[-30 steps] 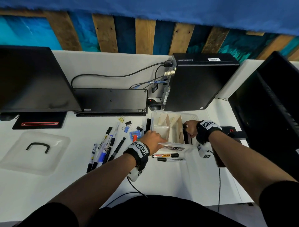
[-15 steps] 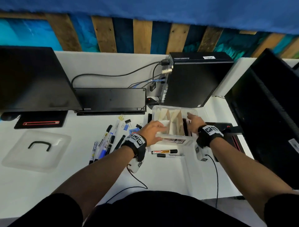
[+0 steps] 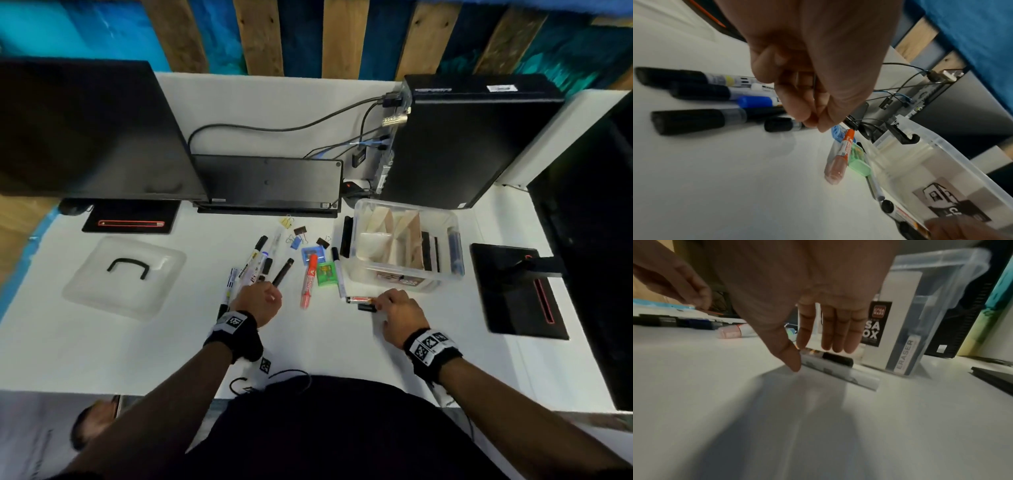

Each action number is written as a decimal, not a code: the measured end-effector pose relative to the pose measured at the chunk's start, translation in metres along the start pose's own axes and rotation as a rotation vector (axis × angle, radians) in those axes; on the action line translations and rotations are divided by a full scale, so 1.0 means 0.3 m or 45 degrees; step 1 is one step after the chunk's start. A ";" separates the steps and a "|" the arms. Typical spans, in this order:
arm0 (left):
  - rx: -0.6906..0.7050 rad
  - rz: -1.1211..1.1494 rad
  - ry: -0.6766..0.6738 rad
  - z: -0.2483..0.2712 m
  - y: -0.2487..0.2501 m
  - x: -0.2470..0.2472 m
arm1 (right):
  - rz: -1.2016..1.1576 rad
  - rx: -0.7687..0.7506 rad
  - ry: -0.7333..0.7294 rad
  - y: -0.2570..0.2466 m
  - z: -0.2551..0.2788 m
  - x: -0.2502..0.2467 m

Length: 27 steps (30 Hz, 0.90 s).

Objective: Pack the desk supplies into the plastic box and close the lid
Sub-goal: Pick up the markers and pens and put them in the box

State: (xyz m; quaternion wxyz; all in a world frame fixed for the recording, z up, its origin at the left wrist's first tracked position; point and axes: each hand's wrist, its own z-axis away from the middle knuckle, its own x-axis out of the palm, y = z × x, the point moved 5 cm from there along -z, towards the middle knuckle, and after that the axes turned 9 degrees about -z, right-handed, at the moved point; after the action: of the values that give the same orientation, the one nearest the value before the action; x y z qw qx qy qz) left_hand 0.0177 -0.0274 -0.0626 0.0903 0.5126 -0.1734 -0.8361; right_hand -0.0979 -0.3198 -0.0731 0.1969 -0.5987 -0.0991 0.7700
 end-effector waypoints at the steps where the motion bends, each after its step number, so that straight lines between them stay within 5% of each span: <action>1: -0.035 -0.029 0.037 0.007 -0.013 0.005 | 0.047 0.018 -0.003 0.009 -0.009 0.014; 7: -0.236 -0.059 0.125 0.023 -0.053 -0.015 | 0.159 0.022 -0.016 0.002 -0.051 0.048; 16: -0.094 -0.229 0.160 -0.049 0.036 0.003 | 0.119 0.164 -0.133 -0.039 -0.070 0.058; 22: -0.038 -0.588 0.023 -0.091 0.099 0.067 | -0.196 0.279 -0.146 -0.025 -0.067 0.050; 27: 0.009 -0.568 0.038 -0.081 0.080 0.090 | -0.542 0.384 -0.020 -0.027 -0.052 0.019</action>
State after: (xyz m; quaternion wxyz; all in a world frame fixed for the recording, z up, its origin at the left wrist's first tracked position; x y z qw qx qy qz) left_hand 0.0265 -0.0632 -0.0858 -0.0963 0.5510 -0.0572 -0.8269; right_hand -0.0827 -0.3112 -0.0792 0.4408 -0.5224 -0.1084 0.7219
